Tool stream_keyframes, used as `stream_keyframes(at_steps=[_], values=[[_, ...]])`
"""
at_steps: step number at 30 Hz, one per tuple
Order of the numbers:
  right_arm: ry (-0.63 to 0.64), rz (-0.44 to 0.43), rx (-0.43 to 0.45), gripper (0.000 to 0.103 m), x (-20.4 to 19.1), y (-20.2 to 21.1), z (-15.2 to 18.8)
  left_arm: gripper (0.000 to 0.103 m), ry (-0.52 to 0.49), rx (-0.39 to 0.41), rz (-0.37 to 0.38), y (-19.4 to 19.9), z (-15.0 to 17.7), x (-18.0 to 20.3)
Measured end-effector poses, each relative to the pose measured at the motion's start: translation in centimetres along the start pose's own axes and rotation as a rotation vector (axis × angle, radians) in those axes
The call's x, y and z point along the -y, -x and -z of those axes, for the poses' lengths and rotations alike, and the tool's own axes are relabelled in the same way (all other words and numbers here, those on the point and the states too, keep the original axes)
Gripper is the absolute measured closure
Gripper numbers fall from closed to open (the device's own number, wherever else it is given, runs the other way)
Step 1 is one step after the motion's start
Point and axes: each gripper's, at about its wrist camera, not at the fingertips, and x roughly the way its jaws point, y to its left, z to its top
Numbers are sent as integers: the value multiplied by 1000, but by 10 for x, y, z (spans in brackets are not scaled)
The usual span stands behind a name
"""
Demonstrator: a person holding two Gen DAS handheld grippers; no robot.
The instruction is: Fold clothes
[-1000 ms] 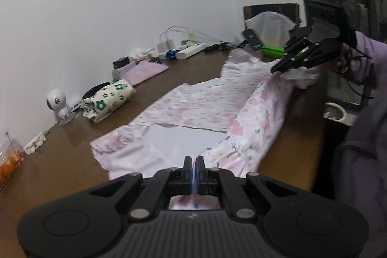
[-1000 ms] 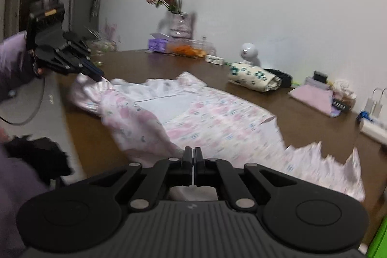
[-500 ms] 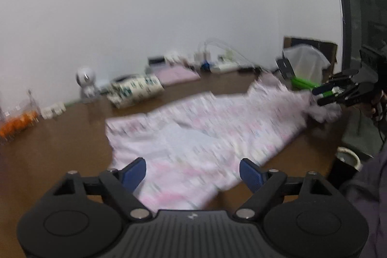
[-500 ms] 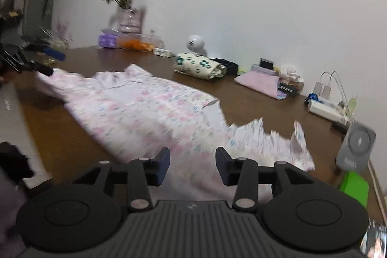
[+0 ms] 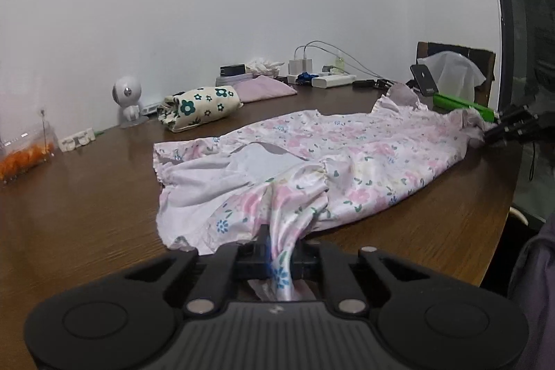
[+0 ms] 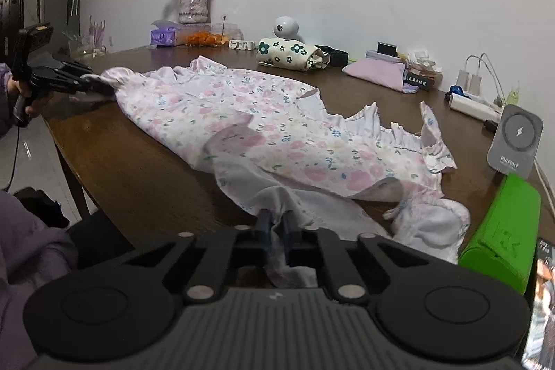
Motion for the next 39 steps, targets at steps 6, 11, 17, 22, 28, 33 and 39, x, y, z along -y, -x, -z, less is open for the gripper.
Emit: stream_keyframes(at_steps=[6,11,17,22,28,33,39], values=[[59,51,-34,99,6,-1,-3,95,-32,-19,-63,16,8,5],[84,78,-43,99,5,3,1,86,-44,-45,-140,31,13,0],[76,86,-32,97,5,13,2,74,-57,-58,-219,58,14,-8],[83,35,54,89,-1,25,-14,67,-27,58,-248,80,-5,-5],[1,-54,100,78,-22,-15,-43,53,-33,172,-121,63,-37,9],[-45,-61,39,77,-47,-65,-71,50,-36,57,-46,10,-41,16],[-81,-5,-60,76,-50,-86,-65,50,-28,-81,-53,-18,-19,16]])
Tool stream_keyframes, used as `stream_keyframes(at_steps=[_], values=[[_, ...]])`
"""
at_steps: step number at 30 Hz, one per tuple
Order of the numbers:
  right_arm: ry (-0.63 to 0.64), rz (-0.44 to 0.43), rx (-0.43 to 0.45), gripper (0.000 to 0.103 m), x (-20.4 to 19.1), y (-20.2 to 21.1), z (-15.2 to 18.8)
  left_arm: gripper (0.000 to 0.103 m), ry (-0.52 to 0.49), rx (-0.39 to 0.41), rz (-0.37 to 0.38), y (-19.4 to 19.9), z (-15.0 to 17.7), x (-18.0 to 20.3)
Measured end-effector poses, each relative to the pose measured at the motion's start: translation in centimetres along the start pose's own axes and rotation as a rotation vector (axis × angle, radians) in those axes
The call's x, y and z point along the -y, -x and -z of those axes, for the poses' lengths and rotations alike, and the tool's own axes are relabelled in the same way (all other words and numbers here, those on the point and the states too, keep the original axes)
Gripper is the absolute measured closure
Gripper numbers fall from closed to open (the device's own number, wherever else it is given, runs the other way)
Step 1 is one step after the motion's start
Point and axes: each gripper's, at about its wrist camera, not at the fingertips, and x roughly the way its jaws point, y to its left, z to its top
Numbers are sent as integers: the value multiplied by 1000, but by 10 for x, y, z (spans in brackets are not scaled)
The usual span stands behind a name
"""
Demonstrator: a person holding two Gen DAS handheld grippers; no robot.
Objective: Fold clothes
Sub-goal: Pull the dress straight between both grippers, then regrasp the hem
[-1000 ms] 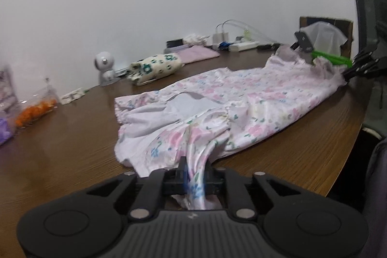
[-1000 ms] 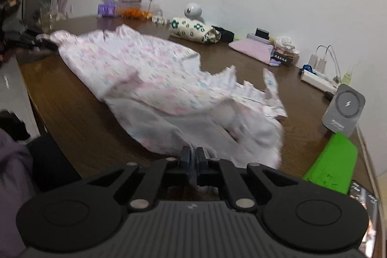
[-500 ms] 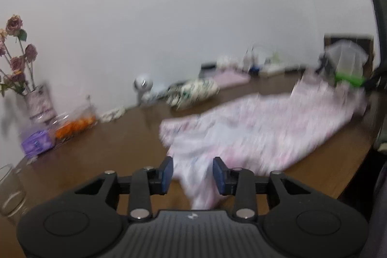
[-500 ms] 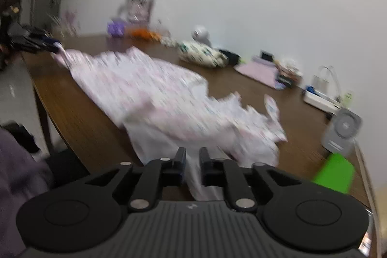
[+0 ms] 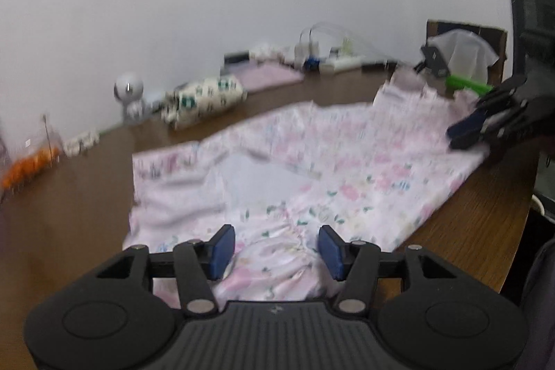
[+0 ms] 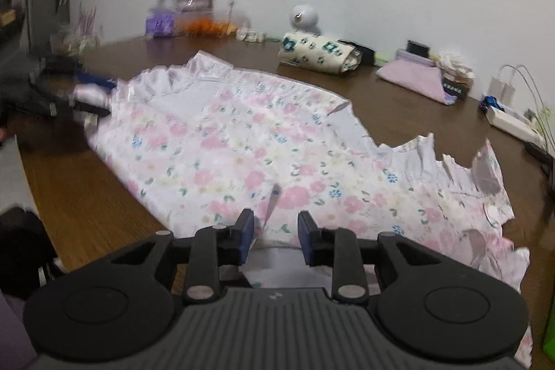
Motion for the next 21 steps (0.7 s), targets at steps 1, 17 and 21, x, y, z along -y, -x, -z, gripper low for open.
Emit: stream_keyframes(at_steps=[1,17,21], values=[[-28,-11,-10,76,5,1,1,51,8,-2,1,1,2,-1],[-13,0,-30,58,48,31,-52,29,-22,50,36,23,-45,-33],[-64,-20,-16,53,78,-14,-114,26,30,63,-20,-22,-101,-81]])
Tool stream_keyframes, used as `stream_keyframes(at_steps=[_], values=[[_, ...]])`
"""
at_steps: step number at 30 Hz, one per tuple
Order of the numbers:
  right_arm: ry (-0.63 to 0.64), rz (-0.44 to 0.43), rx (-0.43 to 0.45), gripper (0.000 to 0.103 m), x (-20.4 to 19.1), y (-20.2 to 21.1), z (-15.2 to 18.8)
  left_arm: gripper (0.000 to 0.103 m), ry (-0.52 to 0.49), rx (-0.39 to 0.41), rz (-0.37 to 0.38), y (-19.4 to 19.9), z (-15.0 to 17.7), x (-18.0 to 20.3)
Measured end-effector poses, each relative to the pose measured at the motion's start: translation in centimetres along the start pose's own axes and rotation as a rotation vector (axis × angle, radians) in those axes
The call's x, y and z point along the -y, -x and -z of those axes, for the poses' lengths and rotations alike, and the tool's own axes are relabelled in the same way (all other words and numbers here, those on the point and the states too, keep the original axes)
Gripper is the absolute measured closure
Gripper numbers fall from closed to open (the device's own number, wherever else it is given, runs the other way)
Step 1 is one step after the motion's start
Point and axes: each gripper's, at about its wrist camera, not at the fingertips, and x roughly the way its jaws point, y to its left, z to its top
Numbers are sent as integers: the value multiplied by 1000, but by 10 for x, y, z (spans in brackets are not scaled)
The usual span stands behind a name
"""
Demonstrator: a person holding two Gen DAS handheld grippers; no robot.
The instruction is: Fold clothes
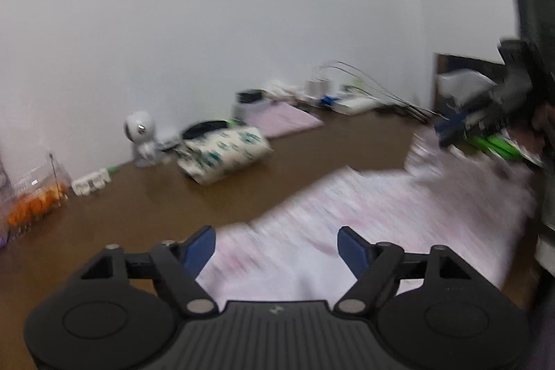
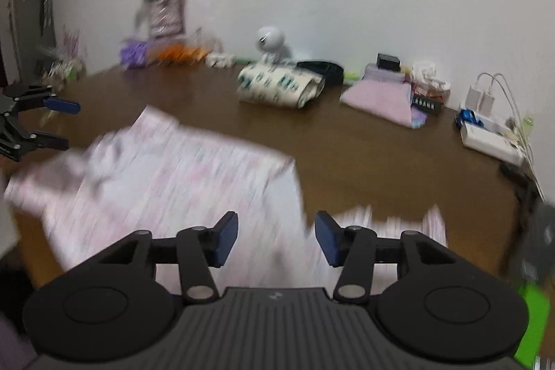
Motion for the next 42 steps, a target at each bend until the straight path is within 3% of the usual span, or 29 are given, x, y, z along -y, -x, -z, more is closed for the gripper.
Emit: stream_keyframes(at_steps=[6,11,12,13,14,15,16,21,25,28,32,33,34,36,38,42], values=[[-83,-14,-144,59,11,-114,-43,26,5,-181,-11,-100,-7,-32],[-99,-11,-177,57,12,-151,-35,27,27,-219,2,-118,15,-37],[-86,-10,-159,58,11,-151,-32,33,26,-221,17,-118,17,-37],[-65,-4,-149,64,8,-151,-30,52,25,-224,33,-118,20,-37],[-37,3,-145,70,4,-150,-29,64,24,-227,48,-118,22,-37],[-4,4,-139,91,-1,-149,-27,88,16,-221,54,-116,22,-35],[22,2,-137,100,-6,-148,-27,99,3,-211,54,-113,21,-31],[87,-7,-104,102,-21,-130,-33,101,-26,-132,38,-85,12,-20],[143,-36,-11,102,-30,-73,-38,102,-62,-44,19,-32,10,1],[235,-58,42,102,-45,-25,-23,103,-62,17,1,9,20,19],[400,-139,69,102,-71,22,21,91,-106,20,42,35,30,40],[438,-165,62,102,-78,29,33,68,-121,20,56,35,28,43],[445,-162,48,102,-81,27,38,38,-135,24,60,30,23,43],[447,-144,18,102,-87,18,46,22,-148,21,65,13,7,37],[448,-127,-12,102,-93,9,55,23,-134,-10,83,-14,-12,22],[374,-46,8,101,-85,-7,40,24,-14,-175,113,-94,-32,-18]])
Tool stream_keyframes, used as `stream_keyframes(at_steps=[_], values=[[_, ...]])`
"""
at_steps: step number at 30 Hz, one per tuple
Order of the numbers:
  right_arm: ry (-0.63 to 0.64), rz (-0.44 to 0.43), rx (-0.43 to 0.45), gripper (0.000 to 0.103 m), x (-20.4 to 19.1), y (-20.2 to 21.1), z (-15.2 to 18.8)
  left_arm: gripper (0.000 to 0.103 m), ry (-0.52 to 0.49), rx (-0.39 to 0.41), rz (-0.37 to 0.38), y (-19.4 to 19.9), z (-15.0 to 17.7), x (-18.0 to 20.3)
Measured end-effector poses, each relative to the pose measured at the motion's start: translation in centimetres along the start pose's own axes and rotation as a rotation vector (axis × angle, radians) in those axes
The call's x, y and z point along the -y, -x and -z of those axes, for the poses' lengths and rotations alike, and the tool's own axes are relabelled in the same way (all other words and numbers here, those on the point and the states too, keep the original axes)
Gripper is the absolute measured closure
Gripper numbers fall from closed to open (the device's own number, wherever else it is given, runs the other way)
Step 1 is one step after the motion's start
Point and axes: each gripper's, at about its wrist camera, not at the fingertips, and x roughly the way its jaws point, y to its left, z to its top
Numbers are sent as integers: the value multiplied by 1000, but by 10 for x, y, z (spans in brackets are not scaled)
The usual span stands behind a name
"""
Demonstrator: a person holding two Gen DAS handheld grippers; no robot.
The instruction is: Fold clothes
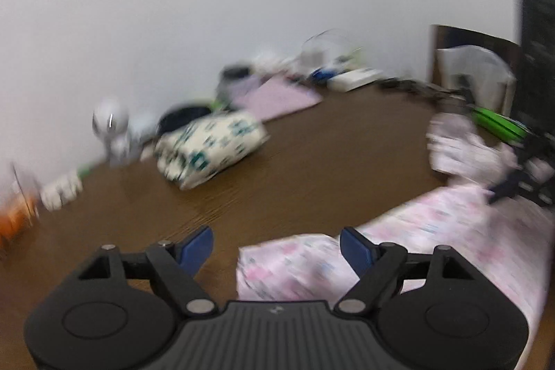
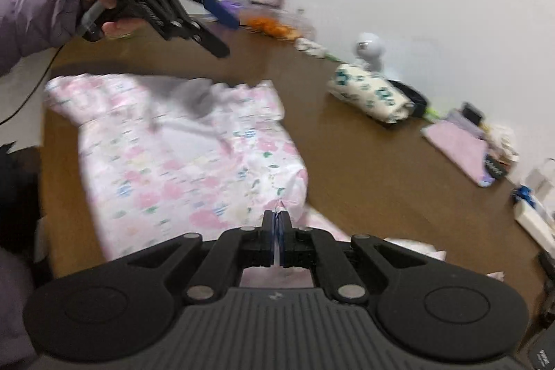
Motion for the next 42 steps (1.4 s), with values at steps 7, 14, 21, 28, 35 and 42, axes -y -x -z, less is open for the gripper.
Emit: stream_keyframes(at_steps=[7,14,21,28,35,42], values=[[-128,31,-9,101,41,-24,-4,82,63,-115,92,-54,24,-30],[-163,8,2,102,53,-44,-11,103,68,56,10,-5,39,-25],[-9,16,180,101,34,3,-14,102,-17,271,-136,95,70,28],[186,-80,178,102,1,32,15,102,39,337,-195,140,137,73],[193,-58,111,91,-19,37,30,90,182,280,-248,141,173,78],[124,-76,209,57,-17,76,37,59,235,363,-310,169,183,81]])
